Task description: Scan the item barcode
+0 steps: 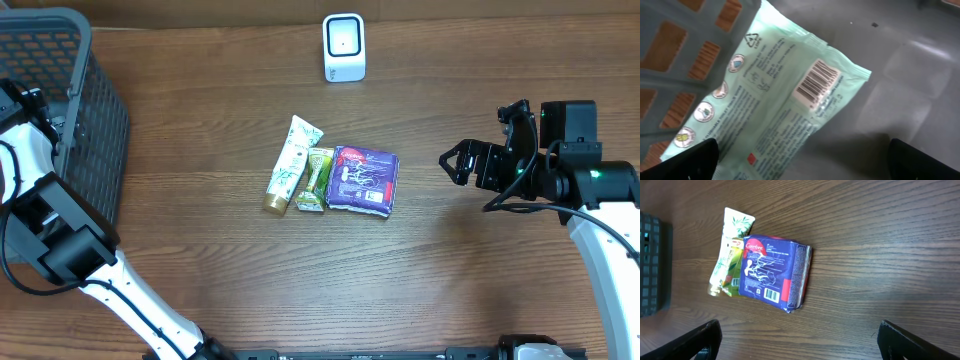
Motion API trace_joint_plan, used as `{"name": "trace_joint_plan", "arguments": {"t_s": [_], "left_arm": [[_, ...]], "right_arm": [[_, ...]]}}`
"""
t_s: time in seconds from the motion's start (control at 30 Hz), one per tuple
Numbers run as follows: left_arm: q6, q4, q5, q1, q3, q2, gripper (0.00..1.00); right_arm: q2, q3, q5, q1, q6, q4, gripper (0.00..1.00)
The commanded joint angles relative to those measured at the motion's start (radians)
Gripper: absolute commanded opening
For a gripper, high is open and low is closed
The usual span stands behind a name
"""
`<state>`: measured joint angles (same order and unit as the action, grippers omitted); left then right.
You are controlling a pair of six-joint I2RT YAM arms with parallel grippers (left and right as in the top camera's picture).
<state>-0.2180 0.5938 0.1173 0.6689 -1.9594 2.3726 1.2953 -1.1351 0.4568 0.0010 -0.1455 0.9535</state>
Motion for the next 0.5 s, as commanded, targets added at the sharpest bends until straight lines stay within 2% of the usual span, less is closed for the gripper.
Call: {"name": "trace_joint_plan", "arguments": {"t_s": [0.0,0.13,0.23,0.27,0.47], "left_arm": [[-0.034,-0.014,0.12,0.006,0.0,0.056,1.0],[-0.034,-0.016,0.119,0.007,0.001,0.058,1.0],[-0.037,-0.008,0.119,0.013,0.018,0.061,0.78],[-0.037,-0.008,0.118,0.017,0.024,0.061,0.75],[-0.037,-0.027,0.108,0.042,0.102,0.061,0.73]], "right_arm": [[-0.003,-0.016,0.009,0.005,-0.011,-0.004,1.0],[-0.003,-0.016,0.009,0.005,-0.011,-0.004,1.0],[-0.003,-0.016,0.008,0.005,-0.011,-0.004,1.0],[-0.003,-0.016,0.009,0.005,-0.011,-0.004,1.0],[-0.003,-0.016,0.008,0.005,-0.011,-0.005,1.0]]}}
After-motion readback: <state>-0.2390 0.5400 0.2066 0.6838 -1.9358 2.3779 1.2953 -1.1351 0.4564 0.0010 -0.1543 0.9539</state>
